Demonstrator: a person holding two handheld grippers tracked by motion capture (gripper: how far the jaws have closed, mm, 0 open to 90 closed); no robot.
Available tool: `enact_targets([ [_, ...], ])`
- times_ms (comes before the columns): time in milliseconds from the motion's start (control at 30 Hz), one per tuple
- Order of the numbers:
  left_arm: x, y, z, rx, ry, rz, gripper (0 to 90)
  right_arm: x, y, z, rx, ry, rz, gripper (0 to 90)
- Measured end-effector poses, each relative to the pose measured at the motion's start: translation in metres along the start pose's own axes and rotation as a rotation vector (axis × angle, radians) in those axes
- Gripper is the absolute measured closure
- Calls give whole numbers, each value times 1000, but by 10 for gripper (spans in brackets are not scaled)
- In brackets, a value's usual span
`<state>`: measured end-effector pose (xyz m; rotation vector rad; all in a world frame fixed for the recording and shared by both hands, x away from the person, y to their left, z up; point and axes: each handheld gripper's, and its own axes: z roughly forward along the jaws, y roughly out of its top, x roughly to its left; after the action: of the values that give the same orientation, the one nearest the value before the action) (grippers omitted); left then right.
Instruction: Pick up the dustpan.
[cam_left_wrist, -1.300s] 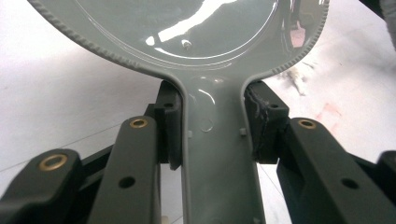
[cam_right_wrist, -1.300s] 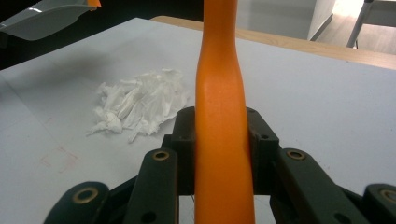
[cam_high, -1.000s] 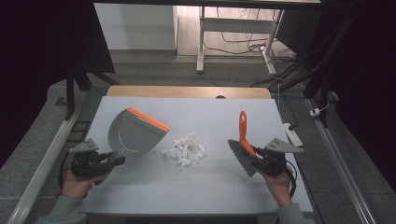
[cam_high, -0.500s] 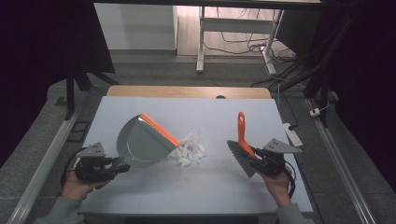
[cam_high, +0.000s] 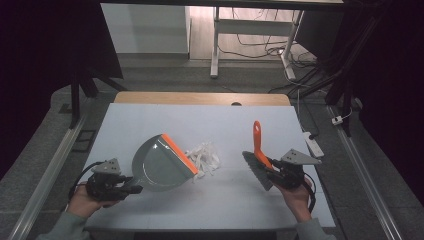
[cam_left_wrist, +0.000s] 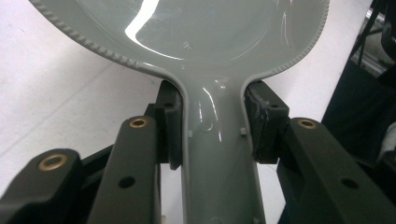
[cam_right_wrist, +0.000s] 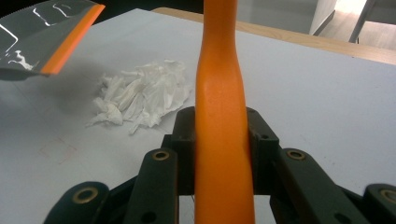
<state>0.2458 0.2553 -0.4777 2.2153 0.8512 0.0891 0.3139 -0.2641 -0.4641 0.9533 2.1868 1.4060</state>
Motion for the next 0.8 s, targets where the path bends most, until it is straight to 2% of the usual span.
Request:
enact_targets([
  [233, -2, -10, -3, 59, 28, 1, 618, -1, -1, 0, 0, -4, 3, 701],
  [567, 1, -23, -2, 102, -10, 2, 618, 1, -1, 2, 12, -3, -2, 701],
  [667, 1, -25, -1, 115, -30, 15, 618, 1, -2, 2, 14, -1, -3, 701],
  [800, 1, -29, -1, 129, -32, 8, 618, 1, -1, 2, 11, 0, -1, 701],
])
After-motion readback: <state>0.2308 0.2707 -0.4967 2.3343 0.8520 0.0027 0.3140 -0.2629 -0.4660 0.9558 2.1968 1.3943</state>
